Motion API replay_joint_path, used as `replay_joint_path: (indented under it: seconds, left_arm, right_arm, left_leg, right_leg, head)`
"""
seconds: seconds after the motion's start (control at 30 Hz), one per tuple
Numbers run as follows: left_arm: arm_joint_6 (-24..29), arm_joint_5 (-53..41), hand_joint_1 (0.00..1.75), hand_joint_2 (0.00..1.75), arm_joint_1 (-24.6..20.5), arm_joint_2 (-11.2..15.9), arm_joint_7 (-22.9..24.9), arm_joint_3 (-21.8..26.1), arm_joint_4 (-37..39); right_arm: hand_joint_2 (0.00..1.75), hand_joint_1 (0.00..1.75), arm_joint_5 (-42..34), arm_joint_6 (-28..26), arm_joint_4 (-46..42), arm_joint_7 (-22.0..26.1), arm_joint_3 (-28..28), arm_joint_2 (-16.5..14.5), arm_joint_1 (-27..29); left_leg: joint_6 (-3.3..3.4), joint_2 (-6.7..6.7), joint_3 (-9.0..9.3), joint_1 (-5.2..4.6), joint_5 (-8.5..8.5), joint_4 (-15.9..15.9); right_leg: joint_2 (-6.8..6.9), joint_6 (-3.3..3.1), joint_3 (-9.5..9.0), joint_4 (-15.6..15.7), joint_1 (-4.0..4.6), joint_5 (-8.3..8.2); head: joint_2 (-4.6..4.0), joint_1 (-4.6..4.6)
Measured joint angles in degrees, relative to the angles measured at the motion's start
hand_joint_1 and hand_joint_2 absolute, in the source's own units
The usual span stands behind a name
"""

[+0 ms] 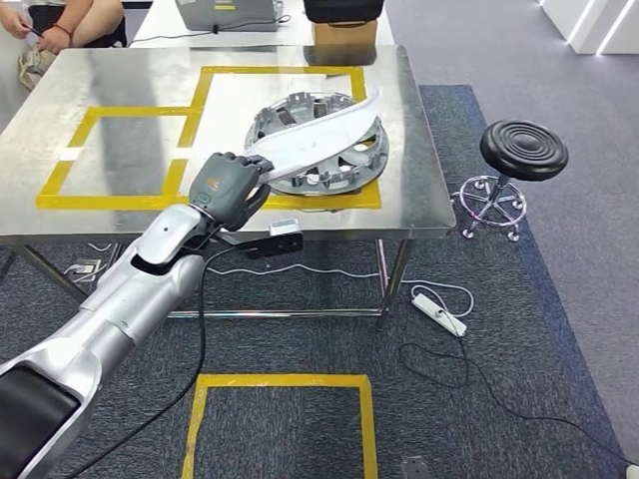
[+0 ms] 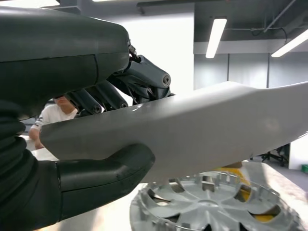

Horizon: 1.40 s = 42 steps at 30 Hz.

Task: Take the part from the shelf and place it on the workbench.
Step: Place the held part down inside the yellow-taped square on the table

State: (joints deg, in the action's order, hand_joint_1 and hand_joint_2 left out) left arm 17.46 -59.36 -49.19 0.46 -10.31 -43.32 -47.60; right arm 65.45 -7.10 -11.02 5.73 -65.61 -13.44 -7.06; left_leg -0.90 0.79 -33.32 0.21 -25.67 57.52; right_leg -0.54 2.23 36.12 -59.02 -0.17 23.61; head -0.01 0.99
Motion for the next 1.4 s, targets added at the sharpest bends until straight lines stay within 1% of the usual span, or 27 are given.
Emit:
replay_joint_path:
  seconds: [0.13,0.17,0.27,0.3,0.33,0.4,0.43,0.47,0.57,0.63,0.67,0.73,0.77,0.8,0.83,0.87,0.9,0.93,0.97,1.03,1.13,1.2,1.27,1.3,1.33,1.37,1.4]
  left_arm:
    - [0.0,0.0,1.75,1.75,0.0,0.0,0.0,0.0,0.0]
    - [0.0,0.0,1.75,1.75,0.0,0.0,0.0,0.0,0.0]
    - [0.0,-0.1,1.75,1.75,0.2,0.3,0.1,0.0,-0.1]
    - [0.0,-0.1,1.75,1.75,0.3,0.4,0.2,0.0,-0.1]
    - [0.0,-0.1,1.75,1.75,0.5,0.4,0.2,0.0,-0.1]
    - [0.0,-0.1,1.75,1.75,0.5,0.5,0.2,0.1,-0.1]
    - [0.0,-0.1,1.75,1.75,0.4,0.5,0.2,0.1,-0.1]
    - [0.0,-0.1,1.75,1.75,0.4,0.5,0.2,0.0,-0.1]
    - [0.0,-0.1,1.75,1.75,0.5,0.6,0.2,0.0,0.0]
    - [0.0,-0.1,1.75,1.75,0.5,0.6,0.3,0.1,-0.1]
    - [0.0,-0.1,1.75,1.75,0.4,0.6,0.3,0.1,-0.1]
    - [0.0,-0.1,1.75,1.75,0.5,0.6,0.3,0.0,0.0]
    - [0.0,-0.1,1.75,1.75,0.6,0.6,0.3,0.0,0.0]
    - [0.0,-0.1,1.75,1.75,0.6,0.6,0.3,0.0,0.0]
    - [0.0,-0.1,1.75,1.75,0.7,0.6,0.3,0.0,0.0]
    - [0.0,-0.1,1.75,1.75,0.7,0.6,0.3,0.0,0.0]
    - [0.0,-0.1,1.75,1.75,0.7,0.5,0.3,0.0,0.0]
    - [0.0,-0.1,1.75,1.75,0.6,0.5,0.3,0.0,0.0]
    - [0.0,-0.1,1.75,1.75,0.6,0.5,0.3,0.0,0.0]
    - [0.0,-0.1,1.75,1.75,0.5,0.5,0.3,0.0,0.0]
    - [0.0,-0.1,1.75,1.75,0.3,0.4,0.3,0.0,-0.1]
    - [-0.2,-0.1,1.75,1.75,0.1,0.4,0.3,0.0,-0.1]
    - [-0.7,-0.1,1.75,1.75,0.2,0.4,0.3,0.0,-0.1]
    - [-0.9,-0.1,1.75,1.75,0.3,0.4,0.3,-0.1,-0.1]
    - [-1.0,-0.1,1.75,1.75,0.4,0.4,0.3,-0.1,-0.1]
    - [-1.0,-0.1,1.75,1.75,0.4,0.4,0.3,-0.1,-0.1]
    - [-1.1,-0.1,1.75,1.75,0.4,0.4,0.3,-0.1,-0.1]
  right_arm:
    - [1.75,0.00,0.0,0.0,0.0,0.0,0.0,0.0,0.1]
    - [1.75,0.00,0.0,0.0,0.0,0.0,0.0,0.0,0.1]
    - [1.75,0.00,0.1,0.0,0.0,0.0,0.0,0.0,0.0]
    - [1.75,0.00,0.1,0.0,0.0,0.0,0.0,0.0,0.1]
    - [1.75,0.00,0.1,0.0,0.0,0.0,0.0,0.0,0.1]
    - [1.75,0.00,0.1,0.0,0.0,0.0,0.0,0.0,0.1]
    - [1.75,0.00,0.1,0.0,0.0,0.0,0.0,0.0,0.1]
    - [1.75,0.00,0.1,0.0,0.0,0.0,0.0,0.0,0.1]
    - [1.75,0.00,0.1,0.0,0.0,0.0,0.0,0.0,0.1]
    - [1.75,0.00,0.1,0.0,0.0,0.0,0.0,0.0,0.1]
    - [1.75,0.00,0.1,0.0,0.0,0.0,0.0,0.0,0.1]
    - [1.75,0.00,0.1,0.0,0.0,0.0,0.0,0.0,0.0]
    - [1.75,0.00,0.1,0.0,0.0,0.0,0.0,0.0,0.1]
    - [1.75,0.00,0.1,0.0,0.0,0.0,0.0,0.0,0.1]
    - [1.75,0.00,0.1,0.0,0.0,0.0,0.0,0.0,0.1]
    - [1.75,0.00,0.1,0.0,0.0,0.0,0.0,0.0,0.1]
    - [1.75,0.00,0.1,0.0,0.0,0.0,0.0,0.0,0.1]
    - [1.75,0.00,0.1,0.0,0.0,0.0,0.0,0.0,0.1]
    - [1.75,0.00,0.1,0.0,0.0,0.0,0.0,0.0,0.1]
    - [1.75,0.00,0.1,0.0,0.0,0.0,0.0,0.0,0.1]
    - [1.75,0.00,0.2,0.1,0.0,0.0,0.0,0.0,0.1]
    - [1.75,0.00,0.3,0.1,0.0,0.0,0.0,0.0,0.0]
    - [1.75,0.00,0.3,0.2,0.0,0.0,0.0,0.0,0.0]
    - [1.75,0.00,0.4,0.2,0.0,0.0,0.0,0.0,0.0]
    - [1.75,0.00,0.4,0.2,0.0,0.0,0.0,0.0,0.0]
    - [1.75,0.00,0.4,0.2,0.0,0.0,0.0,0.0,0.1]
    - [1.75,0.00,0.4,0.2,0.0,0.0,0.0,0.0,0.1]
  left_leg:
    - [-0.24,-0.01,0.08,0.11,0.02,-0.2]
    - [-0.49,-0.04,0.00,0.12,-0.34,0.2]
    - [-1.65,-0.16,-7.17,0.24,-5.21,12.9]
    - [-1.81,-0.17,-9.46,0.30,-5.46,16.1]
    - [-1.82,-0.18,-9.30,0.34,-3.52,14.6]
    - [-1.88,-0.37,-6.58,0.44,1.59,7.4]
    - [-1.73,-0.45,-5.04,0.48,3.00,3.7]
    - [-1.46,-0.52,-4.02,0.49,3.62,1.4]
    - [-0.11,-0.41,-3.37,0.38,2.92,0.1]
    - [0.66,-0.36,-3.02,0.48,2.63,0.0]
    - [0.98,-0.36,-2.80,0.54,2.49,0.0]
    - [1.37,-0.35,-2.53,0.43,2.14,0.0]
    - [1.45,-0.33,-2.38,0.37,1.96,0.0]
    - [1.46,-0.31,-2.15,0.32,1.74,0.0]
    - [1.40,-0.27,-1.80,0.31,1.48,0.0]
    - [1.28,-0.24,-1.31,0.32,1.15,0.0]
    - [1.09,-0.21,-0.80,0.34,0.80,0.0]
    - [0.84,-0.16,-0.41,0.26,0.47,0.1]
    - [0.57,-0.11,-0.21,0.19,0.24,0.1]
    - [0.00,-0.04,-0.17,0.08,0.08,0.0]
    - [-1.04,-0.11,-0.29,0.22,-0.85,0.8]
    - [-1.52,-0.17,-3.05,0.26,-3.52,6.3]
    - [-1.73,-0.18,-7.65,0.27,-6.11,14.1]
    - [-1.74,-0.18,-9.21,0.27,-6.08,16.2]
    - [-1.68,-0.18,-9.75,0.27,-4.85,16.2]
    - [-1.56,-0.19,-9.13,0.27,-2.59,13.9]
    - [-1.40,-0.23,-7.73,0.27,0.13,10.2]
  right_leg:
    - [-0.06,-0.19,0.06,0.0,0.12,0.09]
    - [-0.05,-0.44,-0.19,0.2,-0.02,0.08]
    - [0.01,-1.50,-1.44,0.8,-0.49,0.62]
    - [-0.01,-1.58,-1.75,0.8,-0.53,0.92]
    - [-0.09,-1.49,-2.06,0.8,-0.58,1.17]
    - [-0.28,-1.03,-2.77,0.8,-0.60,1.80]
    - [-0.38,-0.74,-2.96,0.6,-0.49,2.15]
    - [-0.43,-0.46,-3.06,0.6,-0.35,2.43]
    - [-0.36,0.20,-3.19,0.8,-0.23,2.97]
    - [-0.14,0.72,-2.51,-1.0,-0.32,4.17]
    - [-0.04,0.93,-1.17,-3.7,-0.34,5.47]
    - [0.07,1.13,3.25,-11.7,-0.35,8.54]
    - [0.07,1.13,5.41,-15.1,-0.34,9.33]
    - [0.07,1.08,6.68,-16.5,-0.34,8.95]
    - [0.08,0.96,6.77,-15.5,-0.34,7.35]
    - [0.09,0.83,5.73,-12.4,-0.34,4.84]
    - [0.12,0.68,4.07,-8.2,-0.34,2.21]
    - [0.13,0.60,2.29,-4.4,-0.30,0.47]
    - [0.12,0.50,1.00,-1.8,-0.26,-0.35]
    - [0.01,0.20,0.09,-0.2,-0.09,0.03]
    - [-0.08,-0.84,-0.36,0.2,-0.24,0.38]
    - [-0.04,-1.37,-0.87,0.4,-0.42,0.61]
    - [-0.01,-1.68,-1.16,0.4,-0.41,0.92]
    - [-0.03,-1.74,-1.33,0.4,-0.41,1.09]
    - [-0.09,-1.74,-1.55,0.3,-0.41,1.27]
    - [-0.19,-1.69,-1.85,0.3,-0.42,1.48]
    - [-0.29,-1.54,-2.18,0.3,-0.42,1.74]
  head:
    - [-0.01,-0.01]
    - [-0.01,-0.09]
    - [-0.01,-0.44]
    - [-0.01,-0.49]
    - [-0.01,-0.49]
    - [-0.01,-0.54]
    - [-0.01,-0.64]
    - [-0.01,-0.59]
    - [0.00,-0.33]
    - [0.00,-0.12]
    - [0.00,0.01]
    - [-0.01,0.28]
    - [-0.01,0.31]
    - [-0.01,0.34]
    - [-0.01,0.35]
    - [-0.01,0.36]
    - [-0.01,0.36]
    - [-0.01,0.36]
    - [0.00,0.34]
    - [0.00,0.18]
    - [0.00,-0.10]
    - [-0.01,-0.35]
    - [-0.01,-0.46]
    - [-0.01,-0.48]
    - [-0.01,-0.49]
    - [-0.01,-0.49]
    - [-0.01,-0.51]
